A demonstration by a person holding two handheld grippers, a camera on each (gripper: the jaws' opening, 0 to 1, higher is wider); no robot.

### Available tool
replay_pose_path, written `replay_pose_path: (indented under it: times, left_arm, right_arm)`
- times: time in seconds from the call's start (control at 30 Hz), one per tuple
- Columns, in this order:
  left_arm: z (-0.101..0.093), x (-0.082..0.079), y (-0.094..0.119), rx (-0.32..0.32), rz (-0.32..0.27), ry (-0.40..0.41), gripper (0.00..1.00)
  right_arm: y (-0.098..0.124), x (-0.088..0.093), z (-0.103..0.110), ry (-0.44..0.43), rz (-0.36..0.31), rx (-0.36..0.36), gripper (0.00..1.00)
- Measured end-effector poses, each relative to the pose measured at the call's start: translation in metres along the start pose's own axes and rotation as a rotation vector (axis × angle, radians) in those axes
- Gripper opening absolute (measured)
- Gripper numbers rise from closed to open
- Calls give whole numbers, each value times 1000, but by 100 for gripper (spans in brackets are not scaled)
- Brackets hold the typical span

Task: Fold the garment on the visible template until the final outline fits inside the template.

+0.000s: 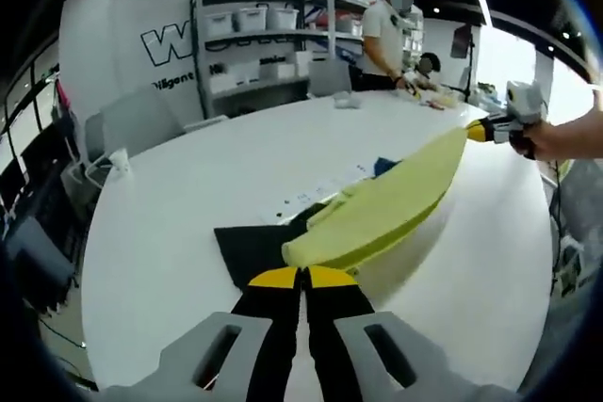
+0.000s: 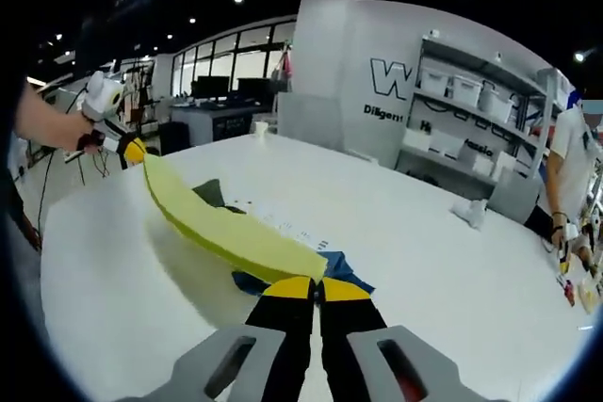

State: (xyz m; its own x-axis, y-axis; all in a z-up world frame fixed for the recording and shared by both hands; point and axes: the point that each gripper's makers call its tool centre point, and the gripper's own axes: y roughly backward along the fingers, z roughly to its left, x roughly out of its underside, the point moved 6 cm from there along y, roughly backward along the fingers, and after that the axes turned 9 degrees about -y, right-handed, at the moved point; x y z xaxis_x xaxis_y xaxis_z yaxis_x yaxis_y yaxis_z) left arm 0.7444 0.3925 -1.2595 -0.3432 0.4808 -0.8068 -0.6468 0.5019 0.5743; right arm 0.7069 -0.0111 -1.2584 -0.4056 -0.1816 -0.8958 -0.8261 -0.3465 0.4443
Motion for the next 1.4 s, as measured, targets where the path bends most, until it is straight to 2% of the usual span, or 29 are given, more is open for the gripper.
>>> replay_pose_path:
  times: [0.2, 0.37, 0.53, 0.77, 0.97, 1.23, 1.4]
  left_arm:
    - [-21, 9, 28, 20, -1, 17, 2]
    - [-40, 20, 49, 43, 7, 29, 2]
    - [-57, 35, 67, 64, 21, 44, 2]
    - [-77, 57, 87, 76, 40, 62, 2]
    - [-91, 78, 96, 89, 64, 75, 2]
    - [-116, 119, 104, 112, 127, 70, 2]
    - [-132, 139, 110, 128, 151, 79, 2]
  right_arm:
    - [29, 5, 5, 10, -8, -10, 0]
    - [56, 13, 21, 13, -6, -20, 0]
    - [72, 23, 27, 10, -1, -35, 0]
    - [98, 55, 49, 7, 38, -63, 0]
    - [111, 81, 63, -3, 69, -73, 0]
    - [124, 109, 80, -2, 111, -88, 0]
    - [132, 129, 88, 3, 152, -99, 0]
